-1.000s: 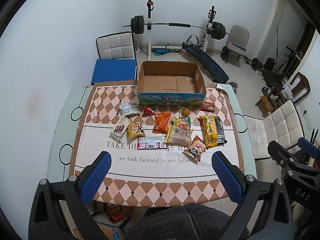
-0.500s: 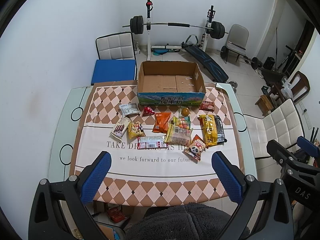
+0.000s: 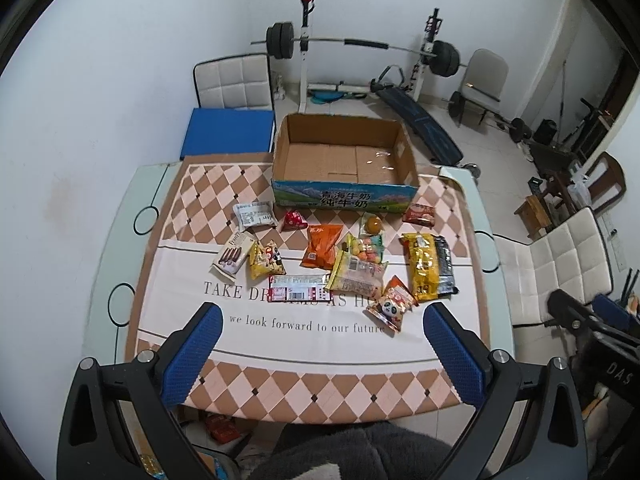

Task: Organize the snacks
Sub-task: 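Grasp the yellow-black noodle bag with the right tool while the left tool grasps the orange panda chip bag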

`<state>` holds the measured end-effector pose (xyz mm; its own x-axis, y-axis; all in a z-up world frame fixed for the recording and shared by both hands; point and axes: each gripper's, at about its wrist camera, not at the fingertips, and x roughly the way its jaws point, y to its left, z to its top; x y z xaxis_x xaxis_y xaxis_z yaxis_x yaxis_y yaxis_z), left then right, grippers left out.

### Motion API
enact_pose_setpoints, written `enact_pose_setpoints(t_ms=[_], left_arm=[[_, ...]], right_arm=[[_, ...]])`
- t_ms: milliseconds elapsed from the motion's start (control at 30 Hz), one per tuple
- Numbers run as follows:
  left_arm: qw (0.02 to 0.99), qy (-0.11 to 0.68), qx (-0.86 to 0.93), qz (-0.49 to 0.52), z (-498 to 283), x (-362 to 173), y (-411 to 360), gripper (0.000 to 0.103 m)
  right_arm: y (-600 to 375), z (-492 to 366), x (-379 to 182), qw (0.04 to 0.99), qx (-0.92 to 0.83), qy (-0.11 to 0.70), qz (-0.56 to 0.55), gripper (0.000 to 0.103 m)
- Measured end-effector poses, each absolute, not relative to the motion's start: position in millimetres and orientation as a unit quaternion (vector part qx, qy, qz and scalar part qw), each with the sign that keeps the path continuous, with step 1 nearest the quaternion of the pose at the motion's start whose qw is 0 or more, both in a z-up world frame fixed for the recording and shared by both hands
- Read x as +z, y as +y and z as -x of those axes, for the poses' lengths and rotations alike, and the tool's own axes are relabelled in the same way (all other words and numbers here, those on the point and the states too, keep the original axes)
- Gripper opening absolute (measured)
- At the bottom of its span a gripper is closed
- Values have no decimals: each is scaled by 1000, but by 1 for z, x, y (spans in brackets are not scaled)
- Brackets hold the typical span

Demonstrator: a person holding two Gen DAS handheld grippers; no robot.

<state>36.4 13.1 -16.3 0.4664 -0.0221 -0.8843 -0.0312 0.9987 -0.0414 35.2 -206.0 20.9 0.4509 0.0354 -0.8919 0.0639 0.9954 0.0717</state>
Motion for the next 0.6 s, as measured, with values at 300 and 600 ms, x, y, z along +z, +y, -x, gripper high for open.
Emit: enact_pose_setpoints(t_ms=[300, 600], left_arm=[[795, 605, 16, 47, -120, -128, -1, 103], [726, 683, -14, 75, -168, -253, -49, 97]], right_arm=[[-260, -130, -100, 800, -31, 596, -55, 103], [-276, -222, -266, 711, 4, 701, -63, 103]])
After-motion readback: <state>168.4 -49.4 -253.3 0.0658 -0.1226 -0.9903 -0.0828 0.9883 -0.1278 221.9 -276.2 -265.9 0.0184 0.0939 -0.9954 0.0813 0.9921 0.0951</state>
